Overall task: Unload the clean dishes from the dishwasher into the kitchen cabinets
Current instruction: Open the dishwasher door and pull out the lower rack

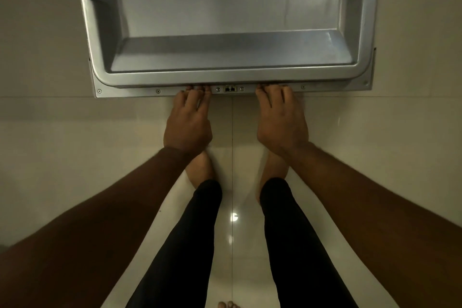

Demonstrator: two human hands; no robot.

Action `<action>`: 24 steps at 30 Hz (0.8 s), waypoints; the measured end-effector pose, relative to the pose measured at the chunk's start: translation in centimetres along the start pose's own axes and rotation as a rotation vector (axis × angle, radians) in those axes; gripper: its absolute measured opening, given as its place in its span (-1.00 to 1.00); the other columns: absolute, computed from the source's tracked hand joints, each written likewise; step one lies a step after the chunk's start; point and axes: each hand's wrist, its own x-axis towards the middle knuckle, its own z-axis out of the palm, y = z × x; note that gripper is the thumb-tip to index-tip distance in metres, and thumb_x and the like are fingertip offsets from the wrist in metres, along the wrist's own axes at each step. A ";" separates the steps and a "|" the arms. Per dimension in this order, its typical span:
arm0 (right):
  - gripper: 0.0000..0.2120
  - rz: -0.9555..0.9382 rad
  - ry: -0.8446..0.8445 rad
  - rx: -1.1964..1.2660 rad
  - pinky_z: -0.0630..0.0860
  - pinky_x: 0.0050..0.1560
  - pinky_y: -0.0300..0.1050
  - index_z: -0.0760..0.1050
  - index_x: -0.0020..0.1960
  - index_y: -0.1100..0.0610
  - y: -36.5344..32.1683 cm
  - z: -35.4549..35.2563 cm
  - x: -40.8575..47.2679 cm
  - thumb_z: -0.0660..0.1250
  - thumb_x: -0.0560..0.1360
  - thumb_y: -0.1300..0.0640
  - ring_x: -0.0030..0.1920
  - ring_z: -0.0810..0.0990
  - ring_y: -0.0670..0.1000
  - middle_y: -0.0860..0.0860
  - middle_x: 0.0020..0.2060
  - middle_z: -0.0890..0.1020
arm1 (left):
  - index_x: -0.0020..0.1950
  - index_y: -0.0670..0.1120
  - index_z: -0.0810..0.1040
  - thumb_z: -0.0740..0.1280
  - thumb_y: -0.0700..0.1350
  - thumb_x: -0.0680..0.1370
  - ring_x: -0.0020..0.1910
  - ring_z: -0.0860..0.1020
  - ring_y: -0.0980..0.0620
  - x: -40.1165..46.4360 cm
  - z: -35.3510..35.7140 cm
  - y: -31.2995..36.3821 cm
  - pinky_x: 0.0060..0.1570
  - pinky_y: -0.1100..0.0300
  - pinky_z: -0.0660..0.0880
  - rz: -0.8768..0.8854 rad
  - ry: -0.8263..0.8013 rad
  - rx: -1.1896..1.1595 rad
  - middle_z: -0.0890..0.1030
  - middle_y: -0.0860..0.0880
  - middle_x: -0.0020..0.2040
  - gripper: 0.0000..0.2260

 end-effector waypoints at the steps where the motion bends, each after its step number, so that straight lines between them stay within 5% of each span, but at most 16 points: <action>1: -0.44 0.005 -0.013 0.012 0.46 0.08 0.00 0.44 0.37 0.22 0.0 0.1 0.2 0.17 0.36 0.21 0.09 0.47 0.21 0.16 0.18 0.51 | 0.41 -0.26 0.43 0.35 -0.32 0.40 0.14 0.42 -0.27 0.2 0.1 -0.1 -0.06 -0.03 0.57 -0.006 -0.005 -0.015 0.51 -0.25 0.21 -0.45; 5: -0.48 0.026 -0.045 0.124 0.52 -0.10 -0.03 0.50 0.28 0.25 0.1 0.3 1.0 0.18 0.33 0.25 0.05 0.49 0.20 0.16 0.11 0.53 | 0.32 -0.25 0.51 0.31 -0.33 0.41 0.10 0.47 -0.29 1.1 0.3 -0.4 -0.21 -0.01 0.59 -0.033 -0.034 -0.082 0.53 -0.21 0.17 -0.54; 10: -0.64 0.023 -0.099 0.222 0.50 -0.23 -0.07 0.58 0.09 0.33 0.4 0.2 2.4 0.32 0.29 0.38 0.05 0.54 0.24 0.21 0.00 0.56 | 0.31 -0.26 0.52 0.30 -0.33 0.41 0.13 0.45 -0.31 2.0 0.1 -0.5 0.02 -0.07 0.55 -0.022 -0.131 -0.093 0.53 -0.23 0.20 -0.55; 15: -0.67 0.020 -0.153 0.219 0.38 -0.30 -0.13 0.59 0.01 0.37 0.6 0.4 2.8 0.34 0.25 0.44 -0.04 0.55 0.24 0.23 -0.08 0.55 | 0.51 -0.19 0.30 0.28 -0.26 0.46 0.30 0.27 -0.19 1.8 -0.2 -0.6 0.15 0.06 0.48 -0.046 -0.278 -0.104 0.35 -0.14 0.39 -0.41; 20: -0.69 0.035 -0.202 0.232 0.42 -0.27 -0.08 0.58 0.07 0.36 0.5 -0.3 3.0 0.34 0.32 0.43 0.00 0.53 0.24 0.23 -0.04 0.54 | 0.55 -0.16 0.21 0.28 -0.21 0.49 0.36 0.23 -0.15 2.1 -1.0 -0.6 0.23 0.08 0.45 -0.047 -0.354 -0.087 0.29 -0.10 0.44 -0.38; 24: -0.79 0.056 -0.251 0.265 0.46 -0.17 -0.07 0.57 0.02 0.37 0.2 -1.4 3.2 0.33 0.39 0.41 0.01 0.52 0.25 0.23 -0.03 0.53 | 0.56 -0.19 0.12 0.33 0.04 0.46 0.43 0.15 -0.16 2.6 -2.5 -0.5 0.39 0.02 0.34 0.000 -0.523 -0.037 0.17 -0.12 0.47 -0.24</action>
